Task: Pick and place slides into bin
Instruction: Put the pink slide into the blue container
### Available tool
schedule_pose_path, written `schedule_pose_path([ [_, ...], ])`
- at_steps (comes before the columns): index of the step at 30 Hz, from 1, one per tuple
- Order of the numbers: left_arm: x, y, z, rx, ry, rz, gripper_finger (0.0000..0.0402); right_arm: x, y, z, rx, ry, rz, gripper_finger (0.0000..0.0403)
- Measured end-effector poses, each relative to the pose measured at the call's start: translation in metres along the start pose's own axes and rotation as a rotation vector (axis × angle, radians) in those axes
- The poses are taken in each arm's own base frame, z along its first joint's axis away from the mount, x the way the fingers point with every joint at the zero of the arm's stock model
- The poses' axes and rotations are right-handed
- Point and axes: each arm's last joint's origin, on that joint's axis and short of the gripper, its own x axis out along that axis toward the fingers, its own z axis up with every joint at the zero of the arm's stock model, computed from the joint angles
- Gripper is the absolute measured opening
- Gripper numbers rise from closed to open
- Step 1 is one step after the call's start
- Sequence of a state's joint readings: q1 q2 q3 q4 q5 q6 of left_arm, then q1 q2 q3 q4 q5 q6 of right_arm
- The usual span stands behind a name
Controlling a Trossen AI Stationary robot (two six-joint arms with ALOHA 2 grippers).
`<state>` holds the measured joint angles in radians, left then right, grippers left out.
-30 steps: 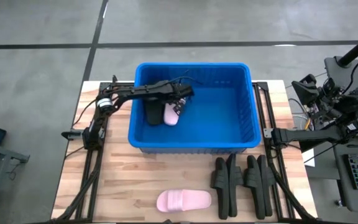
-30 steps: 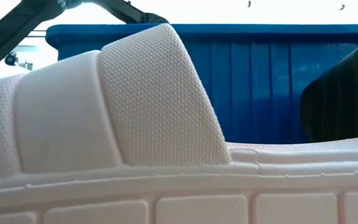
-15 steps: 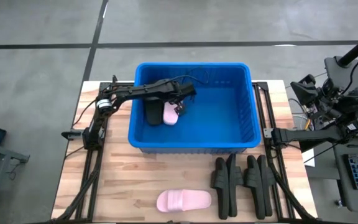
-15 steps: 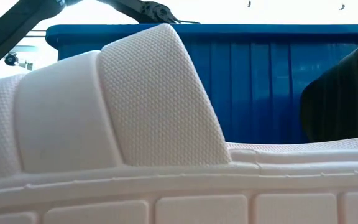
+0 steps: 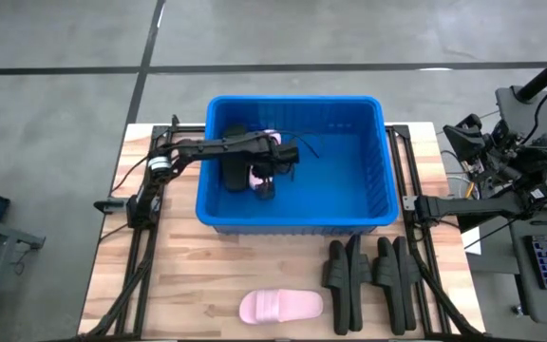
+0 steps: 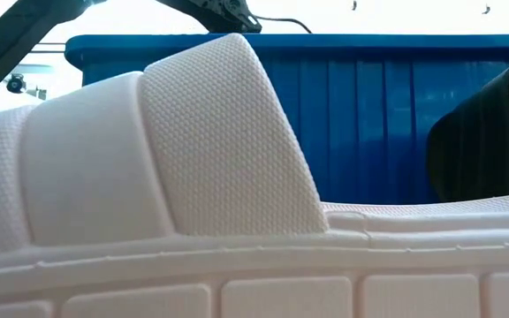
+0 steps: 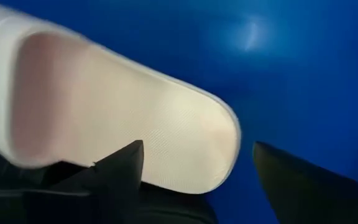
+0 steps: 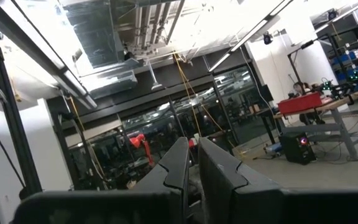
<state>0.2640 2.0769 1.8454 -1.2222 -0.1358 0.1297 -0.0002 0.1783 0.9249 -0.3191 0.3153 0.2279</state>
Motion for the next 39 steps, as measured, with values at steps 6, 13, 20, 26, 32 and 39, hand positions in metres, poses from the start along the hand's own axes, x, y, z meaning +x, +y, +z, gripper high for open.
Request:
schedule_pose_path([
  [6,0.001,-0.002,-0.003,0.093,0.035,-0.003,0.0200,0.000,0.000,0.000,0.000,0.000,0.000,0.0028],
  [13,0.005,-0.003,-0.009,0.222,0.092,-0.019,0.0076,0.000,0.000,0.000,0.000,0.000,0.000,0.0028],
  [20,0.008,-0.003,-0.009,0.274,0.098,-0.026,0.0004,0.000,0.000,0.000,0.000,0.000,0.000,0.0028],
  [26,0.017,-0.005,-0.003,0.356,0.053,-0.133,0.0003,0.000,0.000,0.000,0.000,-0.001,0.000,0.0028],
  [32,0.034,-0.004,0.003,0.344,0.040,-0.148,0.0003,0.000,0.000,0.000,0.005,-0.001,0.000,0.0028],
  [39,0.043,-0.002,0.019,0.329,-0.112,-0.127,0.0003,0.000,0.000,0.000,0.008,-0.001,0.000,0.0028],
])
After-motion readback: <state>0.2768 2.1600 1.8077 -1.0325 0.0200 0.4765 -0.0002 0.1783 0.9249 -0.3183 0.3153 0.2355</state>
